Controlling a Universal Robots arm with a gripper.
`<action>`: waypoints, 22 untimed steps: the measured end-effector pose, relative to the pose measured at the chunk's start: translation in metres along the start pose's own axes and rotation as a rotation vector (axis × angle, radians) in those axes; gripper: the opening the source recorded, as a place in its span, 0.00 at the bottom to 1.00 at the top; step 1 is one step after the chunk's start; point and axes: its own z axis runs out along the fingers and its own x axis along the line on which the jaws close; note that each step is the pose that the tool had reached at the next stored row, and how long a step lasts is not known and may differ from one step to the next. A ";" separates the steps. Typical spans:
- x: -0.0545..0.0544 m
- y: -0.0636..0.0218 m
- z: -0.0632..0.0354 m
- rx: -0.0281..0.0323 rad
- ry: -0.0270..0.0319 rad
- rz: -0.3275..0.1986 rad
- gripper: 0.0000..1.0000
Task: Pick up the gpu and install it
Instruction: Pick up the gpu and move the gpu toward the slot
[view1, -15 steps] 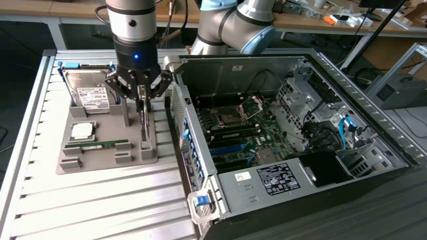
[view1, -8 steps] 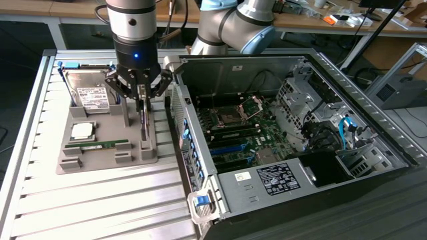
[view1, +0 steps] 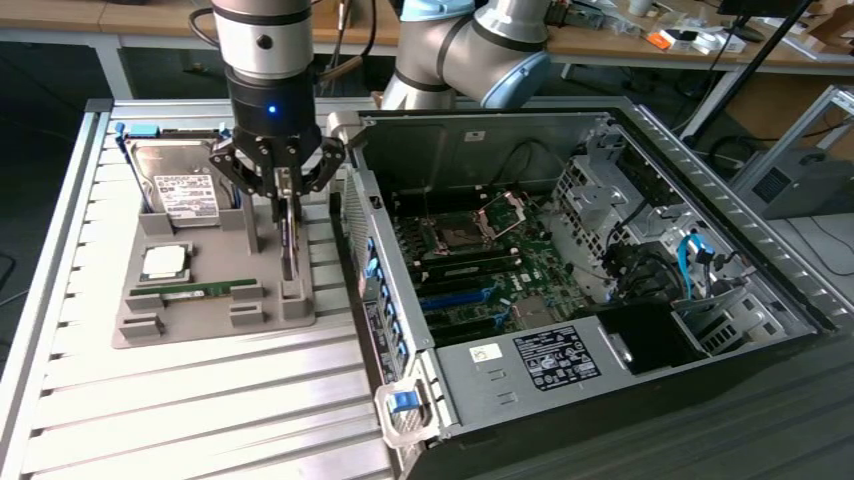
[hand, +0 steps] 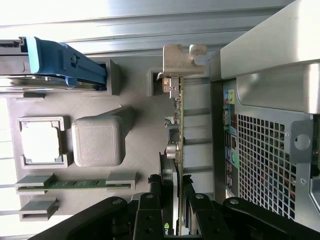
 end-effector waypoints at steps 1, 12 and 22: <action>0.000 0.0000 -0.0002 0.0000 0.0000 0.000 0.27; 0.000 -0.0002 -0.0026 0.0000 0.0000 0.000 0.27; 0.000 -0.0004 -0.0053 0.0000 0.0000 0.000 0.27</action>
